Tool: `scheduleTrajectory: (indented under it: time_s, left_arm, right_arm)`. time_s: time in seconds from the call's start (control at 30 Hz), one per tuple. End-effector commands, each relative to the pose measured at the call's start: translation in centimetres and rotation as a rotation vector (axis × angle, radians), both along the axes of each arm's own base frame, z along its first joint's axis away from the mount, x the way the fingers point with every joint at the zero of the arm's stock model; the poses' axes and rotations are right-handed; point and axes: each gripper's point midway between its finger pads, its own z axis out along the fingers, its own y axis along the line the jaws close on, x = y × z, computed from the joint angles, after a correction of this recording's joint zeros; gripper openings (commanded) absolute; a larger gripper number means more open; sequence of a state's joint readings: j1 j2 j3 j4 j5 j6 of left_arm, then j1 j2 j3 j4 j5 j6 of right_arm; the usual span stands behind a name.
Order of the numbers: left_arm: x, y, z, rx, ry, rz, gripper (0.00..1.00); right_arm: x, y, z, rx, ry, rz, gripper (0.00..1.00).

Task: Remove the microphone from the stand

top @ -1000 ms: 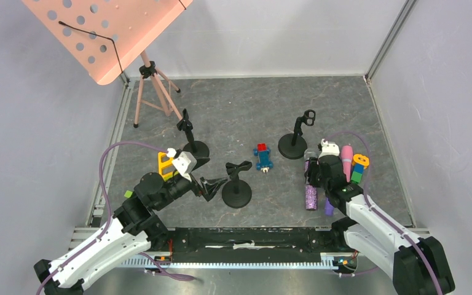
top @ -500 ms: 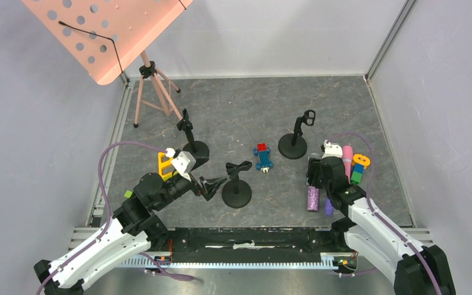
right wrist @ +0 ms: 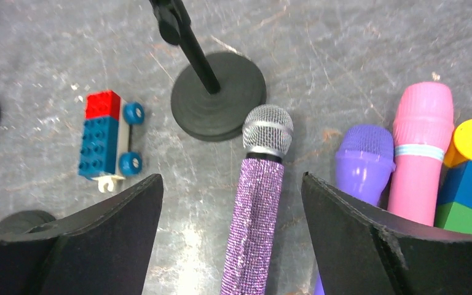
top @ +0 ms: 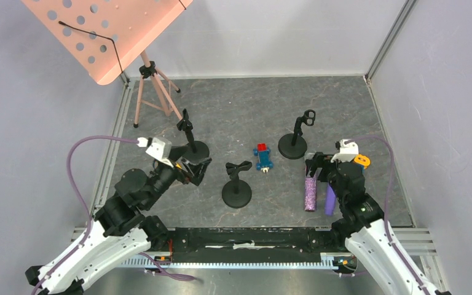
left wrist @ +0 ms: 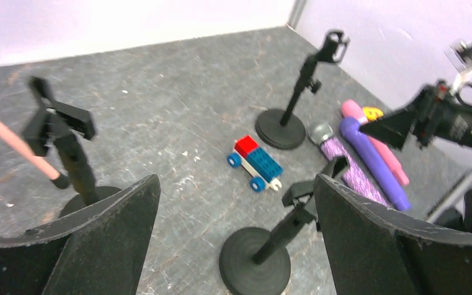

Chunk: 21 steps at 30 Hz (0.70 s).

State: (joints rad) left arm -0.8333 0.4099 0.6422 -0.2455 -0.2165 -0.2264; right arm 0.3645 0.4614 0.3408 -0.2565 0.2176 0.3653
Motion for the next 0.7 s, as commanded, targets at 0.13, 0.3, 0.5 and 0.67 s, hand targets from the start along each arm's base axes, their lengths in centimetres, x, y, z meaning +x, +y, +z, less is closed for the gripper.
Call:
scheduleTrajectory:
  time_s: [0.13,0.3,0.5,0.67]
  left_arm:
    - [1.8,6.2,-0.3,0.0,0.09,0.359,1.0]
    - [3.0,9.1,-0.9,0.157,0.1,0.537,1.0]
    - [3.5,12.9,-0.4,0.134,0.098,0.757,1.0]
    - [3.5,14.7,0.0,0.112,0.084,0.784,1.0]
  right_arm:
    - [-0.1,-0.8,6.3,0.074,-0.221,-0.043,0.91]
    - [-0.3,-2.3,8.1,0.048,-0.283,-0.103,0.92]
    - [0.5,-5.5,9.0,-0.103,-0.212,-0.259,0.94]
    - [1.8,-6.9,11.1,-0.241,-0.145,-0.318,0.96]
